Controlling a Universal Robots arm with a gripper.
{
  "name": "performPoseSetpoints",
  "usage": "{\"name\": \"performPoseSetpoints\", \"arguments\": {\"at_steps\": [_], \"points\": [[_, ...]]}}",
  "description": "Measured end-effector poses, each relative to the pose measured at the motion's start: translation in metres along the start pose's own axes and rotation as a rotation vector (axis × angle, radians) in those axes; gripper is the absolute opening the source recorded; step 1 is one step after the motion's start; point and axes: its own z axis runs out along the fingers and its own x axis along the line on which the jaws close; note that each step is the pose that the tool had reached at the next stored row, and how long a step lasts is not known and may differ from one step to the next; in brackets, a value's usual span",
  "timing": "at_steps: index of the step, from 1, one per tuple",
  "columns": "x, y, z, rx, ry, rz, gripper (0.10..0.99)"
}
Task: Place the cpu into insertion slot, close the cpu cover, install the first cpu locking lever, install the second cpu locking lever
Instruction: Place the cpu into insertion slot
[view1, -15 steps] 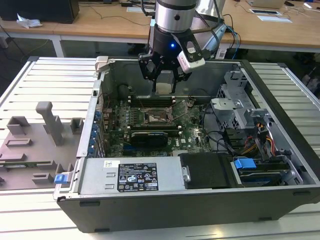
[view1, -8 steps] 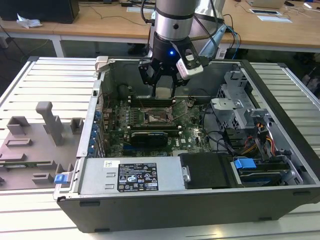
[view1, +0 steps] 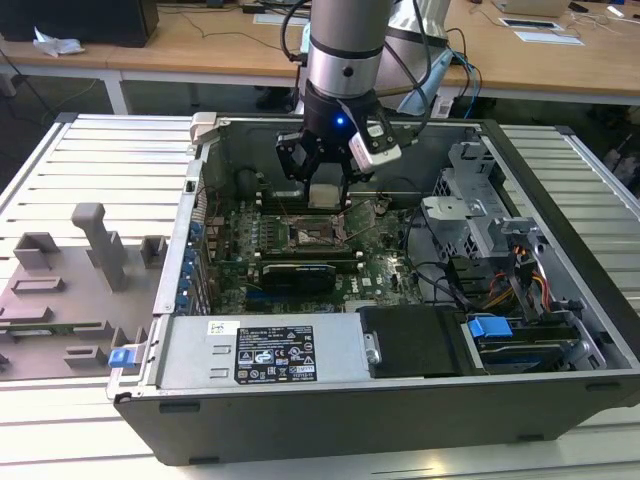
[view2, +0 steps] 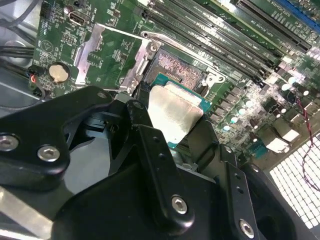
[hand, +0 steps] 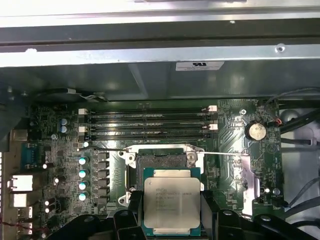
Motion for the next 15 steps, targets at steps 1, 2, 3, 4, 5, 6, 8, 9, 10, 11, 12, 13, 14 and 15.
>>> {"name": "performPoseSetpoints", "arguments": {"at_steps": [1, 2, 3, 4, 5, 6, 8, 9, 10, 11, 12, 13, 14, 15], "points": [[0.0000, 0.0000, 0.0000, 0.000, 0.0000, 0.000, 0.545], [0.0000, 0.0000, 0.0001, 0.000, -0.0001, 0.000, 0.545], [0.0000, 0.0000, 0.0002, 0.000, -0.0001, 0.000, 0.545], [0.0000, 0.0000, 0.0002, 0.000, -0.0001, 0.000, 0.545], [0.0000, 0.0000, 0.0002, 0.000, -0.0005, 0.006, 0.545], [0.0000, 0.0000, 0.0003, 0.000, -0.0013, 0.018, 0.545], [0.0000, 0.0000, 0.0007, -0.001, -0.0041, 0.056, 0.545], [0.0000, -0.0001, 0.0009, -0.001, -0.0055, 0.078, 0.545], [0.0000, -0.0001, 0.0010, -0.001, -0.0065, 0.092, 0.545], [0.0000, -0.0001, 0.0012, -0.002, -0.0075, 0.107, 0.545], [0.0000, -0.0001, 0.0014, -0.002, -0.0088, 0.126, 0.545], [0.0000, -0.0001, 0.0017, -0.003, -0.0105, 0.151, 0.545], [0.0000, -0.0001, 0.0019, -0.003, -0.0119, 0.172, 0.545], [0.0000, -0.0001, 0.0020, -0.003, -0.0130, 0.186, 0.545]]}}
